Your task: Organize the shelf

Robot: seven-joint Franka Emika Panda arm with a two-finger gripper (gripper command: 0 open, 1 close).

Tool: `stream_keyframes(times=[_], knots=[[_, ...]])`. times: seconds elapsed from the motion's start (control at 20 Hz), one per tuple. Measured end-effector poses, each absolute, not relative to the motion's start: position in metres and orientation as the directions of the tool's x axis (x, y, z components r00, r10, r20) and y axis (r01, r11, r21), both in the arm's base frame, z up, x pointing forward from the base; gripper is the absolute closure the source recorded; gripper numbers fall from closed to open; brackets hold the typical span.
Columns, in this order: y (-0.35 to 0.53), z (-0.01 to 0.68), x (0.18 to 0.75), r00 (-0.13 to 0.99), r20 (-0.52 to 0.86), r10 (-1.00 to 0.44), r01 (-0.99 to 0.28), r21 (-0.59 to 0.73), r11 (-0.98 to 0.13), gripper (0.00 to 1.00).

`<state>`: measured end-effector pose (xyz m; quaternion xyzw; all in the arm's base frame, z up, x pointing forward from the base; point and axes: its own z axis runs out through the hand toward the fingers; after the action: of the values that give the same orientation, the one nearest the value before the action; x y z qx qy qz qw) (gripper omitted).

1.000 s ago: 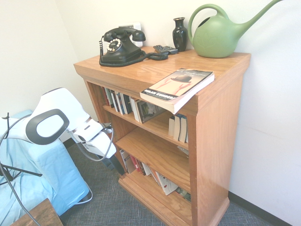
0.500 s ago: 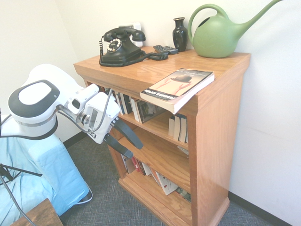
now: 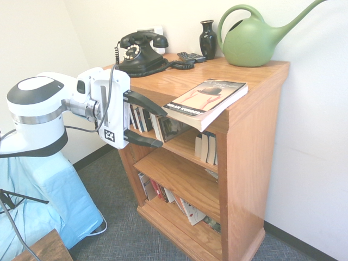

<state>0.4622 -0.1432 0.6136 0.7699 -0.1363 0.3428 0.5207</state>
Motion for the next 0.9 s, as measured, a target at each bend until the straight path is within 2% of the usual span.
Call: stream_keyframes(times=[0.45, 0.85, 0.9], knots=[[-0.148, 0.603, 0.500, 0.660, 0.669, 0.341, -0.468, 0.722, -0.509, 0.00], [-0.162, 0.607, 0.531, 0.650, 0.671, 0.355, -0.474, 0.724, -0.501, 0.00], [-0.164, 0.607, 0.534, 0.651, 0.671, 0.354, -0.476, 0.725, -0.499, 1.00]])
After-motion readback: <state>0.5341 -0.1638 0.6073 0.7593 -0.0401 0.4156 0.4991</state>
